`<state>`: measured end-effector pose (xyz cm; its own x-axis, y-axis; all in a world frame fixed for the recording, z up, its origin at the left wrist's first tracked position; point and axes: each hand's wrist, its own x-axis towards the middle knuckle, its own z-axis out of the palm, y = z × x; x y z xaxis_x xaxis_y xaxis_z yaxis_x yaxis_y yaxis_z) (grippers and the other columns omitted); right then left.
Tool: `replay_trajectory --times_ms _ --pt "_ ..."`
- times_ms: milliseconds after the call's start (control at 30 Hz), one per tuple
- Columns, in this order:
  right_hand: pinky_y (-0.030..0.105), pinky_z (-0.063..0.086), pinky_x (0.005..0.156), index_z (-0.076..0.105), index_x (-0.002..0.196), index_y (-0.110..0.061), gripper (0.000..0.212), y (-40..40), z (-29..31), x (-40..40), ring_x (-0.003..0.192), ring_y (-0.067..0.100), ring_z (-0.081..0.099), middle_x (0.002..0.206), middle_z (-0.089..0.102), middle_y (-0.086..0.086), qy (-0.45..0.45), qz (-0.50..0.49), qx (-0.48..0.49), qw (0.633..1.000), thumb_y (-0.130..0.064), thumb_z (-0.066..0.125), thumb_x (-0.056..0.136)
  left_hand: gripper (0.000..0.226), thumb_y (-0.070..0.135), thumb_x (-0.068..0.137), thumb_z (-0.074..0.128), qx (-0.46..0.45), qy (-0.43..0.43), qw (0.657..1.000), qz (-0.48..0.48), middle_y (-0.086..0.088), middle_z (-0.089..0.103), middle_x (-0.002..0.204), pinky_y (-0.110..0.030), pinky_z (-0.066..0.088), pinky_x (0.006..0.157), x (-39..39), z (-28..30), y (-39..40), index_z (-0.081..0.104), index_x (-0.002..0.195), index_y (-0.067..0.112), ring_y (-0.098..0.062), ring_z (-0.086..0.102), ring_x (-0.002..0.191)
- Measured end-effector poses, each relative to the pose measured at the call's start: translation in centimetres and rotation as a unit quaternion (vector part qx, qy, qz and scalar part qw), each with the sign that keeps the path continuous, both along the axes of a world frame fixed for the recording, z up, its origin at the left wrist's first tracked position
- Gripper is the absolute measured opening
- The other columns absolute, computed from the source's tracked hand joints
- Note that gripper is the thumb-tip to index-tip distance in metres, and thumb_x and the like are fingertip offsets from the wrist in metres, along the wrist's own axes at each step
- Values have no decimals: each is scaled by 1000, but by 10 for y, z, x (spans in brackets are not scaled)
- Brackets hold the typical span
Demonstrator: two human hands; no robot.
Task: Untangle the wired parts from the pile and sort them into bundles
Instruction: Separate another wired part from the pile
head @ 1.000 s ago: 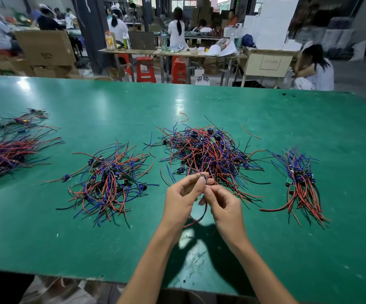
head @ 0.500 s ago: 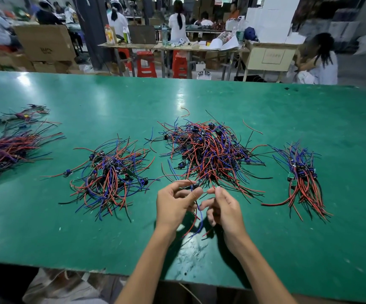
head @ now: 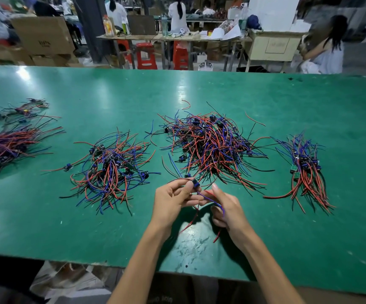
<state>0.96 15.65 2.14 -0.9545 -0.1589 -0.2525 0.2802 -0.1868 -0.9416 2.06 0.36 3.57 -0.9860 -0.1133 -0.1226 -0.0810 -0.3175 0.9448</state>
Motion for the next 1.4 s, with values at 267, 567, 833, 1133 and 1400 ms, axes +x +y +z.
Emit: replay_trajectory --times_ms 267,567,833,1133,1400 --pt "18 51 61 79 88 -15 28 -8 8 0 73 9 64 93 74 -1 91 -106 17 990 -19 55 103 25 22 96 66 -4 -38 999 -9 -10 77 104 -27 60 74 3 6 9 66 115 4 -28 75 95" --pt "29 53 90 76 117 -30 26 -31 19 -6 117 17 63 130 62 -2 160 -58 38 985 -34 55 103 24 4 97 59 -15 20 996 -83 -12 72 85 -23 56 67 7 16 2 63 120 -3 -12 64 65" --pt "35 52 84 71 114 -31 22 -52 -2 -29 98 18 65 106 63 -9 245 -42 466 849 -41 64 95 21 10 93 70 -379 36 907 181 -8 73 92 -30 55 86 -44 49 -119 73 113 4 -21 68 83" --pt "30 40 65 71 101 -24 16 -65 -4 -42 94 16 54 102 48 -5 295 -40 545 784 -38 64 97 33 16 91 69 -609 -111 759 201 -24 48 129 -43 33 106 -30 49 -122 60 119 0 -38 43 121" --pt "35 53 89 73 97 -16 14 -29 27 -12 91 16 66 102 76 4 87 -111 -99 985 -25 68 89 22 26 105 51 -267 36 961 64 10 73 87 -21 49 68 8 18 19 71 96 28 -6 62 72"
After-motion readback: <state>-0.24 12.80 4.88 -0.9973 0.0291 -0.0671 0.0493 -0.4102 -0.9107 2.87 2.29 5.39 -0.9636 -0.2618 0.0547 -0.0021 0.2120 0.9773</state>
